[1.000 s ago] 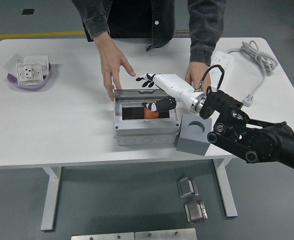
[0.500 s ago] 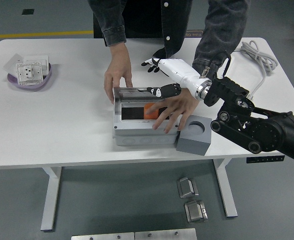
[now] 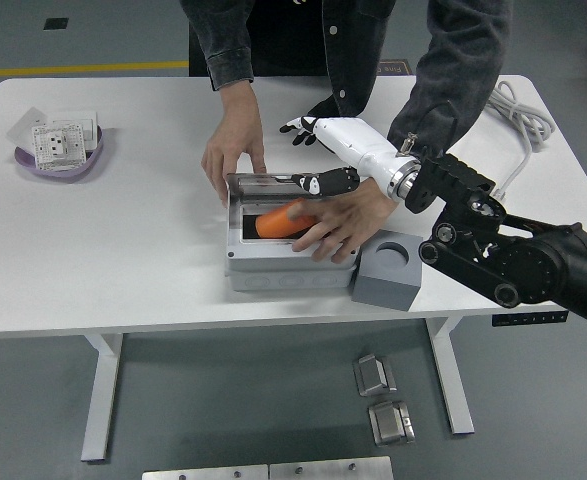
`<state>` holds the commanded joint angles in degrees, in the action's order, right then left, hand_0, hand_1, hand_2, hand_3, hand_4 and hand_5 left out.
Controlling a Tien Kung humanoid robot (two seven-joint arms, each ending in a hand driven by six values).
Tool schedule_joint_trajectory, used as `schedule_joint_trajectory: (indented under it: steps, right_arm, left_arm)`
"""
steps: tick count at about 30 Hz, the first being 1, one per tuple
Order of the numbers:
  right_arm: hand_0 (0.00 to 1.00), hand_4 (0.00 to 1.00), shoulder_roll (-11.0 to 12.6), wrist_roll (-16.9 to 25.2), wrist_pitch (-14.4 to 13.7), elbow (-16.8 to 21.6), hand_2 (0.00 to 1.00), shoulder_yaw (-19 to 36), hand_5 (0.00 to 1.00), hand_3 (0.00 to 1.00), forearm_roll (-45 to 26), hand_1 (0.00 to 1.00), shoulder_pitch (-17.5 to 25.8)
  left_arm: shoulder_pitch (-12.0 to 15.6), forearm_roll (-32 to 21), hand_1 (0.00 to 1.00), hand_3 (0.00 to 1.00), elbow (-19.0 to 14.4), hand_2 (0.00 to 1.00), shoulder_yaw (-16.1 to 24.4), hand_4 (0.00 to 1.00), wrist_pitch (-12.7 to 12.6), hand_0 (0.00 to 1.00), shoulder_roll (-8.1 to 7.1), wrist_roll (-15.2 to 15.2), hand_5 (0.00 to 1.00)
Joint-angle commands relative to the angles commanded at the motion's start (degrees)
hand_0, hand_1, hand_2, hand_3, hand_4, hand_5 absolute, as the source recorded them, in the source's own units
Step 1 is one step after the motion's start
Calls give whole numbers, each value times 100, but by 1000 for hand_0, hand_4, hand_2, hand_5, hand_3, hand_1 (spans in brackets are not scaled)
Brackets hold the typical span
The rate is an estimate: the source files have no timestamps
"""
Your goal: Pick up the cylinder from the cube,place it in the box,flap close box
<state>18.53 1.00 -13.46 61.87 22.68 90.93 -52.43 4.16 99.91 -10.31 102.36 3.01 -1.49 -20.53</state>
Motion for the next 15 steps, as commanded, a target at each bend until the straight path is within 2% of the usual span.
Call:
schedule_joint_trajectory:
  steps: [15]
  right_arm:
    - [777,696,-48,-17,-2,58,730,-2,194,851,42,675,0]
  left_arm:
    - [6,46,693,692,0,599,46,427,3,679,10,-5,26]
